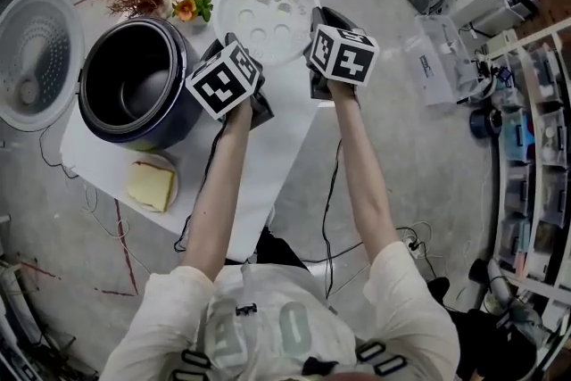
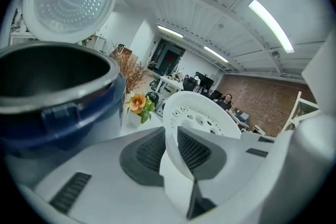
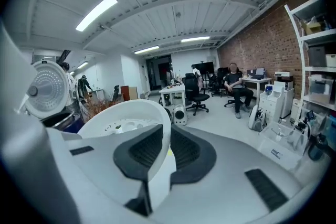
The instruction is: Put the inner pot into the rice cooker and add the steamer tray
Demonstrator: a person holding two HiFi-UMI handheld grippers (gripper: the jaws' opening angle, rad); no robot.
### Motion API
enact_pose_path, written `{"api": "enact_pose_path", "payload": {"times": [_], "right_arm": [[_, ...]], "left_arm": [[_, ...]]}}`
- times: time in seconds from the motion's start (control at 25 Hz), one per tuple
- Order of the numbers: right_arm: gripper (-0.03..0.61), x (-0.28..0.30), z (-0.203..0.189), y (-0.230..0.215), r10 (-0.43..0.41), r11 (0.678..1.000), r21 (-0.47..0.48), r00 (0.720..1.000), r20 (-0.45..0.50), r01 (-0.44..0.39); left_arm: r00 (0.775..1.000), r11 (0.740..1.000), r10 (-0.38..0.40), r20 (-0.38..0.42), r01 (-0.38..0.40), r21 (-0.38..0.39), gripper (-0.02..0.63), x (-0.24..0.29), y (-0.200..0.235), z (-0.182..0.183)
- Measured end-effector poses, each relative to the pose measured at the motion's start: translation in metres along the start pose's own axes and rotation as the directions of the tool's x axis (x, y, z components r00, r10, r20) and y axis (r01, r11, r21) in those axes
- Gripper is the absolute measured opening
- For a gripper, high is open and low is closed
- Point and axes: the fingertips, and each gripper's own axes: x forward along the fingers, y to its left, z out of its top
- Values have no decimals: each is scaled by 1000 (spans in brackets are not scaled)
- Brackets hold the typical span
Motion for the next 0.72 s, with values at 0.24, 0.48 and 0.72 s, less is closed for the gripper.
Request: {"api": "enact_pose_path", "payload": {"times": [0.24, 0.48, 0.72], "right_arm": [[55, -34, 48, 36, 32, 999, -20, 996, 84, -31], [55, -69, 90, 84, 151, 989, -25, 975, 162, -149], [55, -93, 109, 154, 253, 968, -52, 949, 191, -247]], "left_arm": [[994, 1000, -11, 105, 9, 22, 81, -48, -5, 54], [973, 1000, -18, 232, 22, -14, 75, -107, 4, 107], [960, 996, -10, 278, -16, 91, 77, -163, 40, 148]]}}
